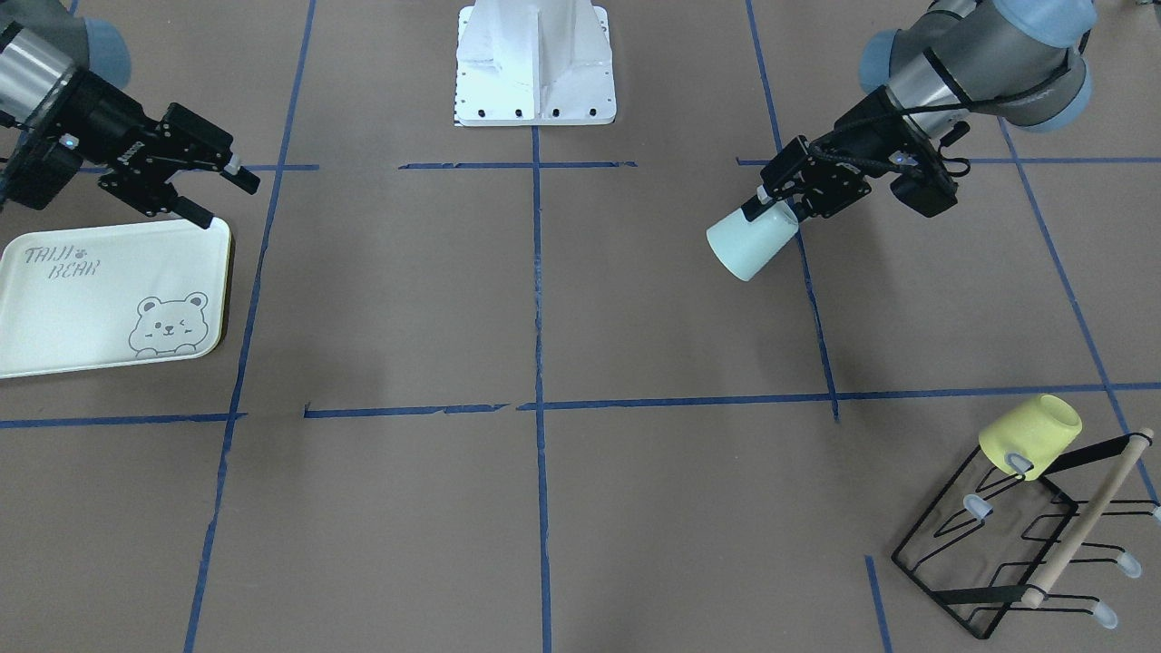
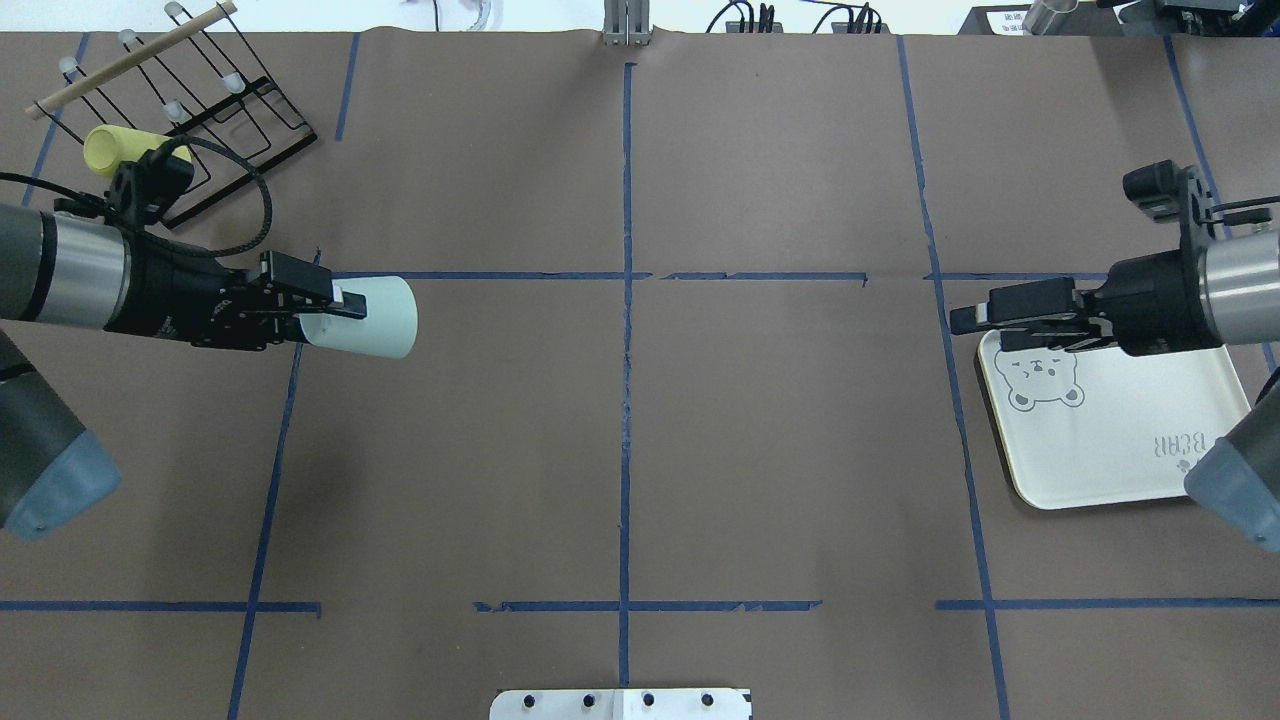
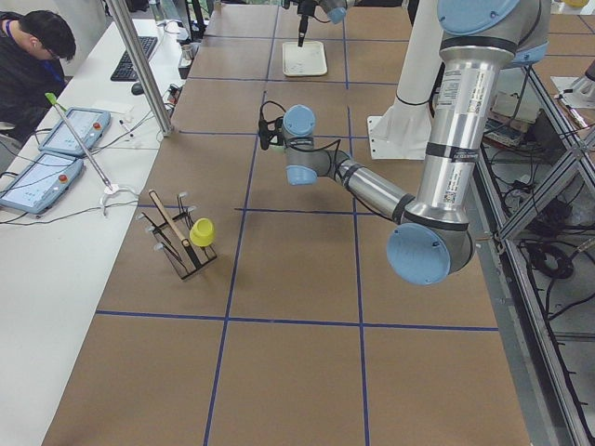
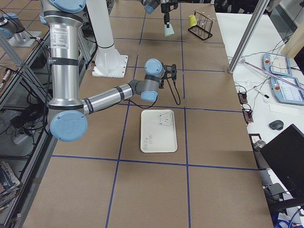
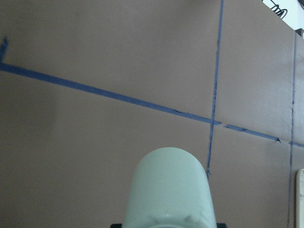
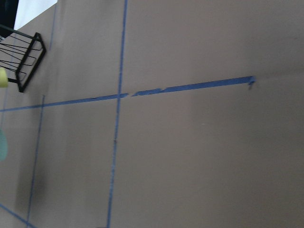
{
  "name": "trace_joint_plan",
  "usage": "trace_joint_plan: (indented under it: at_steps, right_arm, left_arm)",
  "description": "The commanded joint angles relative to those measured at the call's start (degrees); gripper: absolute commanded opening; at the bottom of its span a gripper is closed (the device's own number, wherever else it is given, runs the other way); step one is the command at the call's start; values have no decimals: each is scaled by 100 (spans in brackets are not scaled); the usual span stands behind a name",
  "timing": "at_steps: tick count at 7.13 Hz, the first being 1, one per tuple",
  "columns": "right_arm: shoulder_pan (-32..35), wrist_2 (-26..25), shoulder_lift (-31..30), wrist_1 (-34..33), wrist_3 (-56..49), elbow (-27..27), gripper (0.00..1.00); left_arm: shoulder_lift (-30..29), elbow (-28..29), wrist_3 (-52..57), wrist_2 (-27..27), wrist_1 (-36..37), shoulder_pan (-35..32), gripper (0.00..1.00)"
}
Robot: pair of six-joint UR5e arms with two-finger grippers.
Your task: Left arm grabs green cup and hands to right arm on tray
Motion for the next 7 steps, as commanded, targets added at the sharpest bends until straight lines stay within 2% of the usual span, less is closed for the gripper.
trace_joint_plan:
  at_steps: [1,2,4,5,6,7]
  right_arm:
    - [-588,-292,451,646,712,-27,100]
    - [-755,-371,759,847,1097,-53,100]
    - [-1403,-1490,1059,1846,1801,-71,100]
    - [-1738,-1975,1226,2129,1821,-71,100]
    - [-2028,-2302,1436,2141,1926,-80,100]
    - [-2266,-2601,1578,2150,1935,-62,100]
  left_arm:
    - [-264,147,-1098,564,-1374,704,24]
    - [-414,156,-1443,960,-1806,1108,24]
    - [-495,164,-1657,1681,-2527,1654,24]
    - [-495,182,-1657,1850,-3009,1857,24]
    - [-556,199,-1744,1904,-3371,1989,24]
    - [-652,226,-1989,2175,-3653,2147,24]
